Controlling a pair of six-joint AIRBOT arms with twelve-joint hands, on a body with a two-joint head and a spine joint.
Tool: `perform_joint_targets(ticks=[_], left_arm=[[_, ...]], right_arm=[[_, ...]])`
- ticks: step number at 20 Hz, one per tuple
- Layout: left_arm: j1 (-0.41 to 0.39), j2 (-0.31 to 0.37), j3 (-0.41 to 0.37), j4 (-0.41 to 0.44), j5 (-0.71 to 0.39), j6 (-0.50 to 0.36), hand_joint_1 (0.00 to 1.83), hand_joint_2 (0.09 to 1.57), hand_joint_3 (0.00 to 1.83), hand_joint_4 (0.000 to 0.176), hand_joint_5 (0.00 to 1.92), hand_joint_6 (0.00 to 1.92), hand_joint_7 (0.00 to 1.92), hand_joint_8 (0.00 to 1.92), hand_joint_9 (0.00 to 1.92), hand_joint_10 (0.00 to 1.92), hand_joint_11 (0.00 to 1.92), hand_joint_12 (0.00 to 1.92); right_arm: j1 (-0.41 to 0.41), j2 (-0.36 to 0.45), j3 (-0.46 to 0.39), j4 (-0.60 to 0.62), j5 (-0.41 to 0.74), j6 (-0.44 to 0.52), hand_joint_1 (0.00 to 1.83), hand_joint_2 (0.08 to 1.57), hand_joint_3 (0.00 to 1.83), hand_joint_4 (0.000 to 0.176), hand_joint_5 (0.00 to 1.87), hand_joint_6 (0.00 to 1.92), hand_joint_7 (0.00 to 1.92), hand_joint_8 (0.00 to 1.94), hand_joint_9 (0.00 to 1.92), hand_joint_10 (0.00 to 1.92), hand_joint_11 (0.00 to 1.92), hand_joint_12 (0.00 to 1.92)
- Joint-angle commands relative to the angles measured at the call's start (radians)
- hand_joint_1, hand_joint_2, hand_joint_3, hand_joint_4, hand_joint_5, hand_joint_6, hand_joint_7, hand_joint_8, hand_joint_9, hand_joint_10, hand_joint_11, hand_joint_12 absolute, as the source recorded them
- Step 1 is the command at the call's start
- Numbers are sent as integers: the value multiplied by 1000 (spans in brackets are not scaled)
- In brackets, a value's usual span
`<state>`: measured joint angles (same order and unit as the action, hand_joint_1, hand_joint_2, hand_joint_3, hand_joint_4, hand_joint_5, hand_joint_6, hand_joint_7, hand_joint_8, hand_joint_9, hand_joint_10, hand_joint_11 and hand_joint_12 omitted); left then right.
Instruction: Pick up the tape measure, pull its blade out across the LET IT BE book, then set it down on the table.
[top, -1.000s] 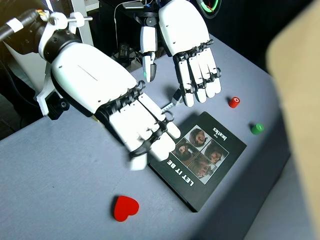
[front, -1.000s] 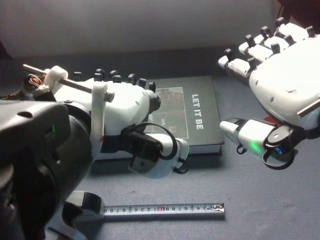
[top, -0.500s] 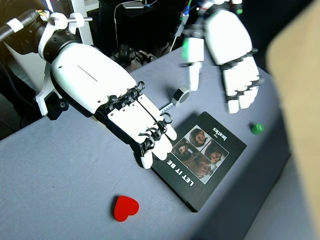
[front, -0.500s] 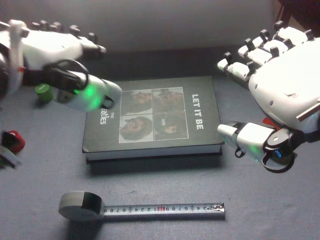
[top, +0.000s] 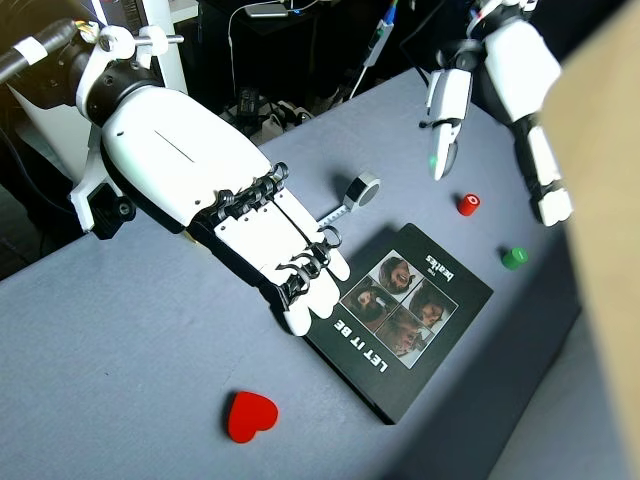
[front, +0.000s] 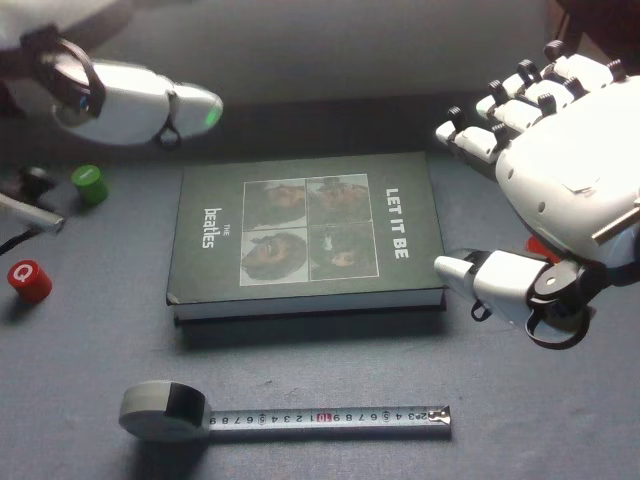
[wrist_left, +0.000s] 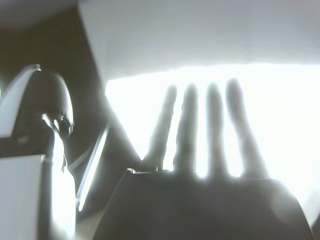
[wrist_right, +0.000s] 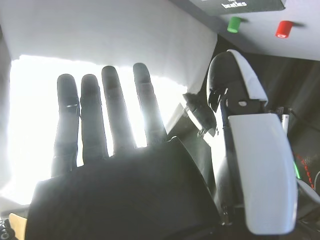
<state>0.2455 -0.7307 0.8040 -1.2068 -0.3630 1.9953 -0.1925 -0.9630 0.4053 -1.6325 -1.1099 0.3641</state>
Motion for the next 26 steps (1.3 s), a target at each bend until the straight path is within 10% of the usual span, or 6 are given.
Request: perform_joint_targets(ticks=[1,5,9,17,22,26], left_arm=[[9,5,0,188,35,-172,861,1110,2,0,488,13,472,8,422,11,133,783],[112,69,-3,806,207,-889,900,1146,2,0,591,7,596,5,524,7,200,773],[181,152,-43,1045,218,-1163,940,1164,2,0,657,14,694,12,612,14,281,777],[312,152,-58,1003,185,-1232,927,1153,0,0,672,0,719,0,664,0,351,727],[570,125,-99,756,-206,-1290,957,1131,0,0,662,1,710,1,652,3,358,681],[673,91,-75,791,-346,-1420,979,1147,3,0,673,4,702,0,669,7,396,693]], right_arm=[[7,4,-5,-97,-31,-2,175,1191,2,59,198,4,179,1,169,10,0,670],[5,4,-7,-98,-33,-4,209,1191,0,51,202,3,185,2,184,9,0,707],[3,4,-8,-100,-33,-5,219,1198,2,41,237,10,216,7,172,2,0,661],[2,3,-10,-104,-32,-7,234,1215,3,18,202,2,206,8,190,5,0,684],[1,4,-11,-105,-34,-8,209,1231,3,14,172,2,262,6,246,11,0,843],[1,4,-11,-106,-34,-8,180,1238,1,12,202,6,257,0,221,2,0,728]])
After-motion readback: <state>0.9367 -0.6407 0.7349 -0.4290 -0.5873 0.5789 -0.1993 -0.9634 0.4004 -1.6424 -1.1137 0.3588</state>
